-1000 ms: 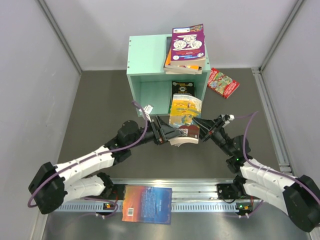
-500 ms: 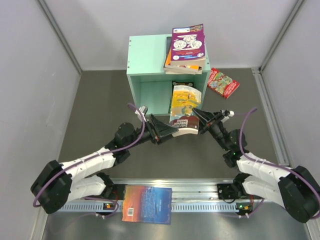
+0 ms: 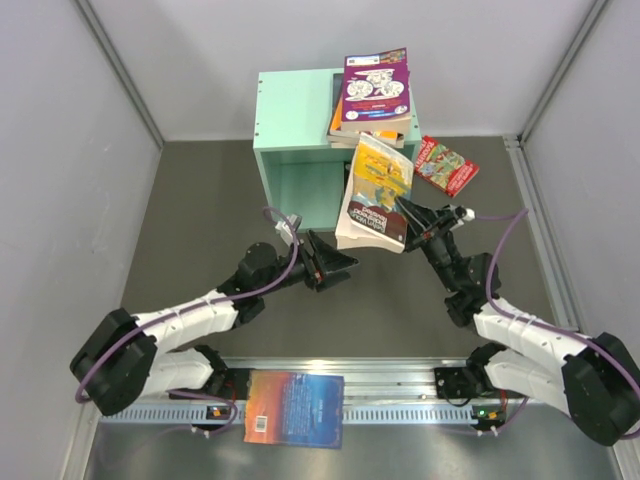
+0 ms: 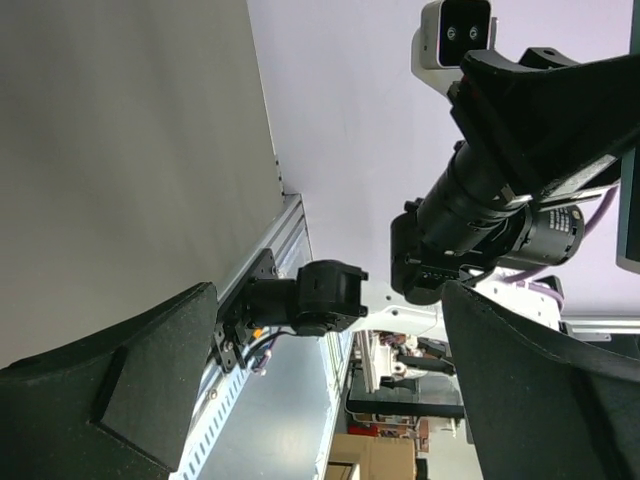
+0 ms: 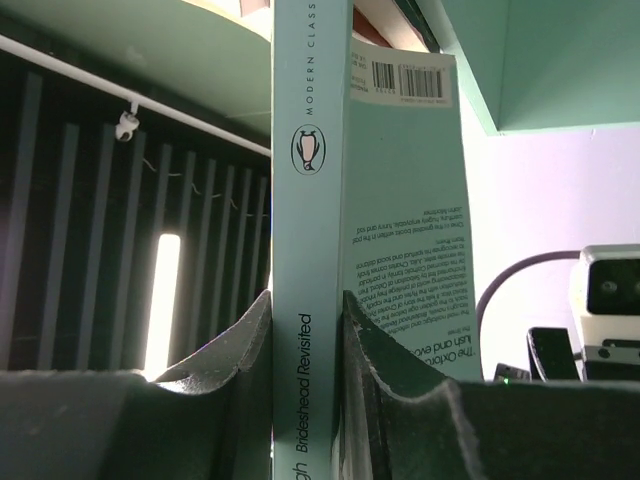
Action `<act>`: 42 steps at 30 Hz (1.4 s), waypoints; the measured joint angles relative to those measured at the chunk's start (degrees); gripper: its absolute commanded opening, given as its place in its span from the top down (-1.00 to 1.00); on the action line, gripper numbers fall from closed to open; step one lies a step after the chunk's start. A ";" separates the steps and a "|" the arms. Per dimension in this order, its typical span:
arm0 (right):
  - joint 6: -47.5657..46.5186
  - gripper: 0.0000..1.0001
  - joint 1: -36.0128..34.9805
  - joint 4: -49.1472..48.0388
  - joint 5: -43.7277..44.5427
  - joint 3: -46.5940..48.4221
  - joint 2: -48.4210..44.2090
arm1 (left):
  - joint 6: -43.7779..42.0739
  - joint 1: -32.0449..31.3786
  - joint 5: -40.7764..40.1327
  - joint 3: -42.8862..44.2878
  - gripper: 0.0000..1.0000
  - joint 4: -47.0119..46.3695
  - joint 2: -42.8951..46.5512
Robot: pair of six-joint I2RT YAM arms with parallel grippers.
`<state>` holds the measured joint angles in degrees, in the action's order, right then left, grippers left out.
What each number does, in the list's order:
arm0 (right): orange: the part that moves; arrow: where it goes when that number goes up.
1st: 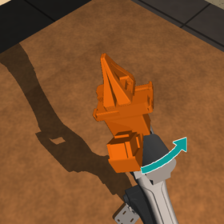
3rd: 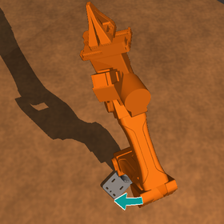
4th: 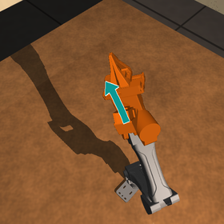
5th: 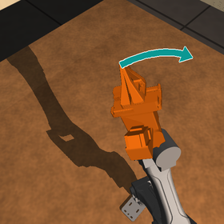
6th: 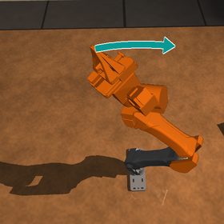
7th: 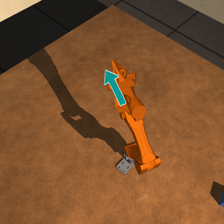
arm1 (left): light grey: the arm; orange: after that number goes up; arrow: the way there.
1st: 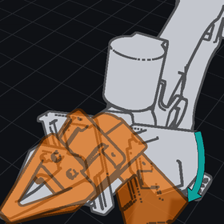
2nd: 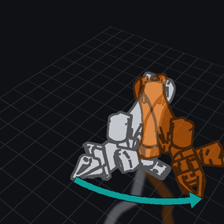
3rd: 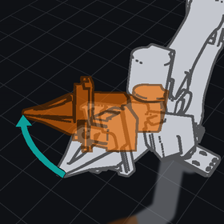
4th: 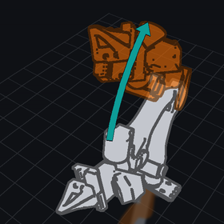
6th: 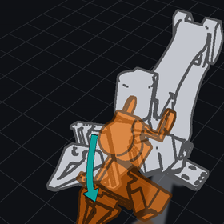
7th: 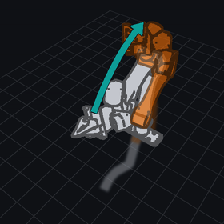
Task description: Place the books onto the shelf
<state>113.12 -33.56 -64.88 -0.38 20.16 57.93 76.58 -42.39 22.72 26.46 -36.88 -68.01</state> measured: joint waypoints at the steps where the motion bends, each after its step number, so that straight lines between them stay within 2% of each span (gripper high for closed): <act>1: 0.00 1.00 -0.02 0.00 -0.35 -0.22 -0.13 | 0.02 0.04 0.00 0.00 -0.97 0.00 0.00; 5: 0.07 1.00 -0.02 -0.13 -4.13 -3.61 -3.13 | 0.35 0.50 -0.02 -0.96 -0.97 -1.40 0.59; 8: 0.11 1.00 -0.02 1.29 -9.51 -7.52 -9.27 | 1.33 1.68 -0.07 -4.55 -0.97 -2.21 3.15; 11: -1.16 1.00 -0.02 10.21 -18.43 -7.69 -16.50 | 2.01 3.50 -0.07 -7.48 -0.97 -2.29 4.44; 14: -5.66 1.00 0.22 18.97 -27.50 -5.33 -17.70 | 2.10 4.68 -0.02 -7.85 -0.97 -2.19 3.69; 17: -10.82 1.00 0.85 24.70 -33.00 -2.27 -12.90 | 2.01 4.85 0.28 -7.80 -0.97 -2.40 1.90; 23: -28.35 1.00 1.88 41.40 -37.77 13.70 2.75 | 2.01 6.60 0.57 -7.69 -0.97 -2.12 -4.72; 27: -37.16 1.00 3.82 45.66 -38.82 20.48 10.14 | 2.01 7.54 1.95 -5.88 -0.97 -2.14 -7.80; 34: -39.91 1.00 12.44 44.35 -38.10 21.44 18.93 | 0.57 7.98 3.56 -4.57 -0.97 0.22 -7.85; 38: -37.79 1.00 15.93 38.47 -36.04 21.44 24.92 | -1.27 7.98 4.09 -3.32 -0.97 3.96 -7.48; 42: -35.26 1.00 16.11 30.32 -33.88 21.44 30.84 | -2.86 8.02 4.96 -0.83 -0.97 6.40 -7.41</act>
<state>77.87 -17.45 -34.57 -34.26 41.60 88.77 73.71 -34.37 27.68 25.63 -30.48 -75.42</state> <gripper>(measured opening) 0.257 0.985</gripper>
